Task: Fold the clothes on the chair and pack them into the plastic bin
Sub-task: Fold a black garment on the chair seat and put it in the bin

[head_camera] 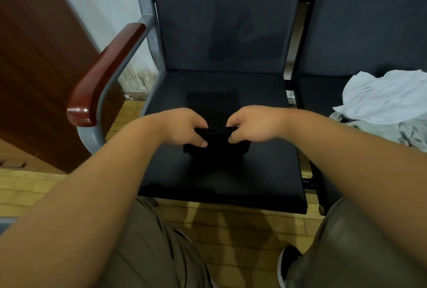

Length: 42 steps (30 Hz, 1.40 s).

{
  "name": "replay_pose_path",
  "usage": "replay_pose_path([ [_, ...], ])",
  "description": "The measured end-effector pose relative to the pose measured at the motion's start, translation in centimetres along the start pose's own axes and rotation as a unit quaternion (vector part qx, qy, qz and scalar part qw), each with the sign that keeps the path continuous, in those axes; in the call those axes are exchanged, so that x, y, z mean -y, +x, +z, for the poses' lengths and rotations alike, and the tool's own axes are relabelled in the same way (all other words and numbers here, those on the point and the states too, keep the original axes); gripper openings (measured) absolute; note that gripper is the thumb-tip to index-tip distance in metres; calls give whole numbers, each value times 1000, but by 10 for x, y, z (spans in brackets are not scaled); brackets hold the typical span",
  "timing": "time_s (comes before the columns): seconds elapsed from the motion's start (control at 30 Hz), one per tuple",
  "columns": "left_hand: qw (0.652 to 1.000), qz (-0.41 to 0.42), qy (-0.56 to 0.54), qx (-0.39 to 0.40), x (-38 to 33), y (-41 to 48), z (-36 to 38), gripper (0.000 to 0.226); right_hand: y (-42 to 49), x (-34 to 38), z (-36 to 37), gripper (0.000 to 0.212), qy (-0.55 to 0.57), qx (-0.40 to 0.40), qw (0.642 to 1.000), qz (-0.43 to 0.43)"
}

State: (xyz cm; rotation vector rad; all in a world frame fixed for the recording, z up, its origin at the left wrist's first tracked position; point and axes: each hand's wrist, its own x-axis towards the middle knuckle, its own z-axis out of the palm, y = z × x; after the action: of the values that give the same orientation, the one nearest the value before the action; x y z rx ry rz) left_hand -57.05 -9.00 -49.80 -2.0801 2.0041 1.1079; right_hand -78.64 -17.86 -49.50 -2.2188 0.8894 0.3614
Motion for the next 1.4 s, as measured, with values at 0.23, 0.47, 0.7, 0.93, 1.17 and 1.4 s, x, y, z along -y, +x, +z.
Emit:
replay_pose_path([
  [0.23,983,7,-175,61,-2,-25,-14,18,-6,2,-14,16,148,70,986,-5],
  [0.47,966,-40,-100,-234,17,13,-23,8,31,-1,-20,14,98,-198,975,2],
  [0.7,962,-83,-23,-260,34,63,-18,5,82,-15,-15,11,63,-228,971,35],
  [0.93,971,-106,30,-211,46,89,-12,15,109,-25,-10,18,-14,-189,980,59],
  [1.17,976,-133,30,-172,46,98,-9,47,118,-29,-6,20,-61,-155,984,66],
  [1.4,981,-135,47,-128,32,90,-14,32,110,-26,-5,23,-29,-174,982,62],
])
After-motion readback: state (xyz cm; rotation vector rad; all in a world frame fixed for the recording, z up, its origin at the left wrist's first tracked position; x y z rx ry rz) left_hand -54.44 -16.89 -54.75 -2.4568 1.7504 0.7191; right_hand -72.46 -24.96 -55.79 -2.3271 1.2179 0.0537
